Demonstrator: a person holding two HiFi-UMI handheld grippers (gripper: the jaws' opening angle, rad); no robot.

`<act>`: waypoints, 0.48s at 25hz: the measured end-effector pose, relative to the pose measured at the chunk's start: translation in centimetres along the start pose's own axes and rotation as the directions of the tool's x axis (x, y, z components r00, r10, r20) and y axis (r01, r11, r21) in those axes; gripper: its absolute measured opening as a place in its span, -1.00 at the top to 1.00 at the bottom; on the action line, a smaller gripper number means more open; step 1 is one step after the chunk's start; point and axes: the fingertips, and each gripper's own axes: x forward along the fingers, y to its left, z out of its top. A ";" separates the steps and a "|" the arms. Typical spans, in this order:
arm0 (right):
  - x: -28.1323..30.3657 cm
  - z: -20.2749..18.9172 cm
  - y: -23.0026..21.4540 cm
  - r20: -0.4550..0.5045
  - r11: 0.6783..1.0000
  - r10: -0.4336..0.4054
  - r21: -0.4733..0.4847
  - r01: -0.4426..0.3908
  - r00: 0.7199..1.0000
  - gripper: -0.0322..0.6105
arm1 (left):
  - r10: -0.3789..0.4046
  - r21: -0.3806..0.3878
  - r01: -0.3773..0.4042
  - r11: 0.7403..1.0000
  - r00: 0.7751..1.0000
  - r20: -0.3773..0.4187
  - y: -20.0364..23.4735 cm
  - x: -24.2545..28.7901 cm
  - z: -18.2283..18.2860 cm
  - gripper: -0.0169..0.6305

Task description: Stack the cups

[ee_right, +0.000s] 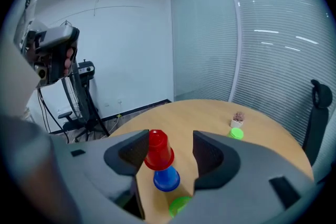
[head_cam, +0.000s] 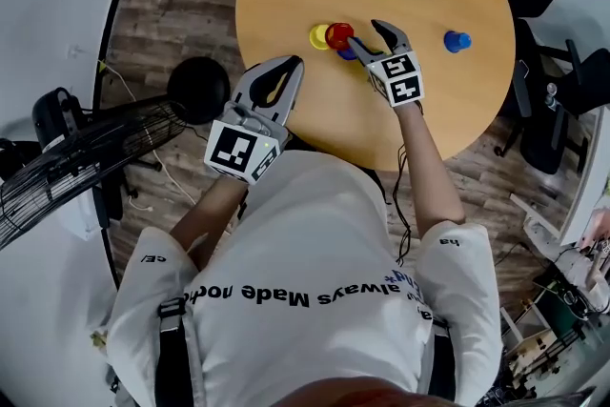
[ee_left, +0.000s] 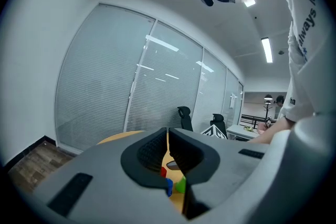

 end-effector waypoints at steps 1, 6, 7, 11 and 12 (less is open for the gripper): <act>-0.6 -0.4 -1.0 0.009 0.999 -0.029 0.021 0.029 1.000 0.08 | -0.009 0.003 0.009 1.000 1.000 -0.001 -0.1 0.3 0.1 0.85; -3.5 -3.4 -6.6 0.007 0.980 -0.178 0.095 0.176 0.984 0.08 | -0.048 0.014 0.048 0.999 0.999 -0.009 -0.7 1.8 0.2 0.85; -4.0 -4.4 -7.9 -0.004 0.974 -0.206 0.099 0.206 0.978 0.08 | -0.057 0.018 0.057 0.998 0.998 -0.015 -0.8 2.2 0.1 0.85; -5.7 -8.6 -13.4 -0.072 0.938 -0.318 0.123 0.325 0.945 0.08 | -0.091 0.028 0.092 0.995 0.995 -0.050 -1.5 3.6 -0.7 0.85; -6.2 -9.5 -14.8 -0.084 0.926 -0.345 0.134 0.354 0.935 0.08 | -0.100 0.028 0.102 0.994 0.993 -0.057 -1.7 3.9 -0.8 0.85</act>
